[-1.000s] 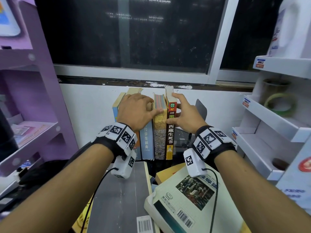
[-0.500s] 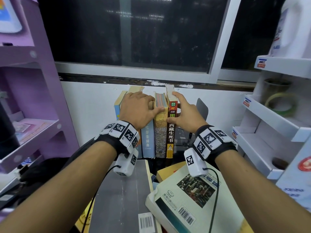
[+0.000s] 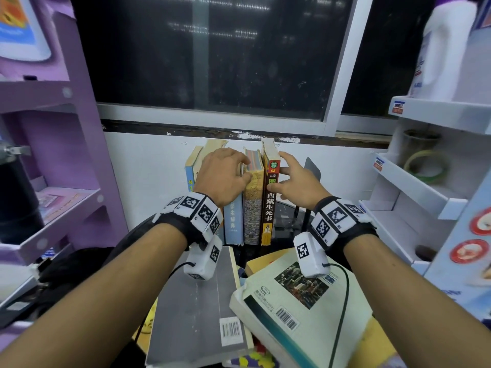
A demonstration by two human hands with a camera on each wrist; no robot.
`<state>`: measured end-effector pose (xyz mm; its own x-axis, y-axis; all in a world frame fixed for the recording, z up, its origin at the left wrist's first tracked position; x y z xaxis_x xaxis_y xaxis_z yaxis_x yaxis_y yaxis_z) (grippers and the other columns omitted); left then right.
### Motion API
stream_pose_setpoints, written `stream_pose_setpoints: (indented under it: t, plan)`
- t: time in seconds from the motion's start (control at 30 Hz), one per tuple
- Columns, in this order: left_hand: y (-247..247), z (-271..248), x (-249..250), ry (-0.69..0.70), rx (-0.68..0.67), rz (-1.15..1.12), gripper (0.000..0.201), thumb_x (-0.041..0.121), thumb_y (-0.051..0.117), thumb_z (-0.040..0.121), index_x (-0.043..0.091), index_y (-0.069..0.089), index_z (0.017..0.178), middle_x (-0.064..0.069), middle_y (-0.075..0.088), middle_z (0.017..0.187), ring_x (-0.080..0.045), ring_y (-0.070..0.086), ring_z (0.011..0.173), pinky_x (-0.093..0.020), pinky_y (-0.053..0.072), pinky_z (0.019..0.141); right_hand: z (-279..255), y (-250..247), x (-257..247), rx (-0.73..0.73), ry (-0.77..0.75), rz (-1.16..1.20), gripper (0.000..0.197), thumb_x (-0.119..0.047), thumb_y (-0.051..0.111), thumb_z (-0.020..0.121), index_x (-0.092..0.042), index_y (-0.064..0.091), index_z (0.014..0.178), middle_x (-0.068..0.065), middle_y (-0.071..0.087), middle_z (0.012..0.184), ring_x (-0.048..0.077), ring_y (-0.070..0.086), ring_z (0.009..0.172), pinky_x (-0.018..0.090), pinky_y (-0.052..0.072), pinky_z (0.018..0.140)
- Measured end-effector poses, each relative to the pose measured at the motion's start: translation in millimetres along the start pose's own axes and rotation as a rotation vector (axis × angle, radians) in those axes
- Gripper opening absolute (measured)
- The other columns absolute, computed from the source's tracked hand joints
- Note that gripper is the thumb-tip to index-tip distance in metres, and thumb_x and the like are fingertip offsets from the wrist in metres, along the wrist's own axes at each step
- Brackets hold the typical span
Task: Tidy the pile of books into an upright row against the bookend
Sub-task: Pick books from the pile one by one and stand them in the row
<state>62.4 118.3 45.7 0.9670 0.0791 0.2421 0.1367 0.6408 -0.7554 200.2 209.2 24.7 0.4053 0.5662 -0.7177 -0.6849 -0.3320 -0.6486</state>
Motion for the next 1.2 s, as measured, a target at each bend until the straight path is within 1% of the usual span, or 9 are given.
stream_pose_setpoints:
  t: [0.13,0.23,0.4,0.6,0.77,0.83,0.97,1.07,1.2]
  plan:
    - [-9.8,-16.7,14.4,0.012,0.057,-0.072,0.028,0.03,0.056,0.086,0.022,0.063,0.112,-0.001,0.058,0.119,-0.02,0.046,0.118,-0.036,0.033,0.101,-15.7,-6.5,-1.4,-0.002,0.022,-0.02,0.079,-0.021,0.073,0.084,-0.028,0.027,0.148,0.008,0.052,0.142,0.023,0.055,0.124,0.047,0.049,0.099]
    - [-9.0,-29.8,25.8,0.006,0.027,-0.115,0.027,0.028,0.056,0.086,0.023,0.062,0.112,0.0,0.055,0.12,-0.02,0.045,0.118,-0.035,0.035,0.098,-30.8,-12.1,1.6,-0.013,0.054,-0.067,0.076,-0.027,0.072,0.086,-0.025,0.028,0.148,0.009,0.048,0.144,0.024,0.051,0.126,0.044,0.05,0.098]
    - [6.6,-47.9,44.4,-0.018,-0.159,-0.12,0.037,0.036,0.056,0.088,0.023,0.054,0.122,-0.003,0.046,0.13,-0.022,0.045,0.122,-0.039,0.04,0.102,-58.7,-19.3,18.9,-0.076,0.136,-0.136,0.066,-0.035,0.068,0.088,-0.023,0.036,0.144,0.007,0.052,0.139,0.019,0.054,0.111,0.031,0.047,0.089]
    - [37.3,-70.4,63.4,-0.106,-0.438,-0.15,0.052,0.045,0.054,0.091,0.017,0.044,0.134,-0.007,0.04,0.142,-0.026,0.043,0.126,-0.042,0.038,0.105,-98.1,-30.7,49.8,-0.194,0.301,-0.243,0.064,-0.045,0.066,0.087,-0.021,0.04,0.14,0.004,0.055,0.135,0.023,0.056,0.114,0.039,0.046,0.099]
    - [68.9,-94.1,73.1,-0.225,-0.703,-0.268,0.056,0.045,0.051,0.094,0.014,0.038,0.139,-0.01,0.044,0.142,-0.027,0.047,0.121,-0.031,0.039,0.091,-132.2,-42.1,79.6,-0.23,0.418,-0.338,0.06,-0.047,0.062,0.089,-0.017,0.045,0.138,0.003,0.049,0.14,0.024,0.046,0.128,0.036,0.038,0.107]
    - [79.3,-103.3,74.8,-0.255,-0.787,-0.252,0.057,0.046,0.051,0.094,0.014,0.037,0.139,-0.009,0.044,0.142,-0.027,0.046,0.121,-0.032,0.038,0.093,-141.9,-43.9,93.2,-0.236,0.458,-0.351,0.057,-0.044,0.061,0.091,-0.011,0.049,0.136,0.002,0.051,0.133,0.025,0.046,0.128,0.034,0.034,0.109]
    - [93.6,-121.3,82.4,-0.264,-0.96,-0.164,0.062,0.044,0.046,0.097,0.011,0.029,0.146,-0.01,0.034,0.15,-0.029,0.038,0.132,-0.032,0.032,0.101,-158.8,-41.6,124.0,-0.291,0.582,-0.33,0.065,-0.047,0.062,0.089,-0.007,0.045,0.138,0.007,0.045,0.143,0.029,0.044,0.13,0.041,0.035,0.11]
    - [96.5,-127.9,89.0,-0.235,-0.983,-0.085,0.065,0.044,0.043,0.098,0.008,0.025,0.149,-0.009,0.026,0.155,-0.028,0.034,0.137,-0.033,0.029,0.107,-168.1,-35.7,142.4,-0.403,0.637,-0.394,0.066,-0.058,0.056,0.088,-0.01,0.054,0.133,0.005,0.053,0.139,0.026,0.051,0.124,0.039,0.039,0.109]
    - [98.2,-130.2,87.6,-0.24,-0.977,-0.017,0.066,0.049,0.048,0.095,0.01,0.032,0.145,-0.008,0.037,0.149,-0.026,0.043,0.129,-0.03,0.034,0.094,-165.5,-34.9,159.4,-0.422,0.62,-0.447,0.077,-0.073,0.059,0.074,-0.015,0.063,0.124,0.005,0.063,0.126,0.025,0.059,0.115,0.042,0.045,0.104]
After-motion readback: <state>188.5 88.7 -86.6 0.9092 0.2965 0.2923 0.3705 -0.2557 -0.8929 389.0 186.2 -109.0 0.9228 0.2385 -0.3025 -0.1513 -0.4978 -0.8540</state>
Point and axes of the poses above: each hand's wrist, its own z-axis towards the middle knuckle, its own y-axis out of the palm, x = y × z, the point moved 7 cm from there along z, towards the middle knuckle
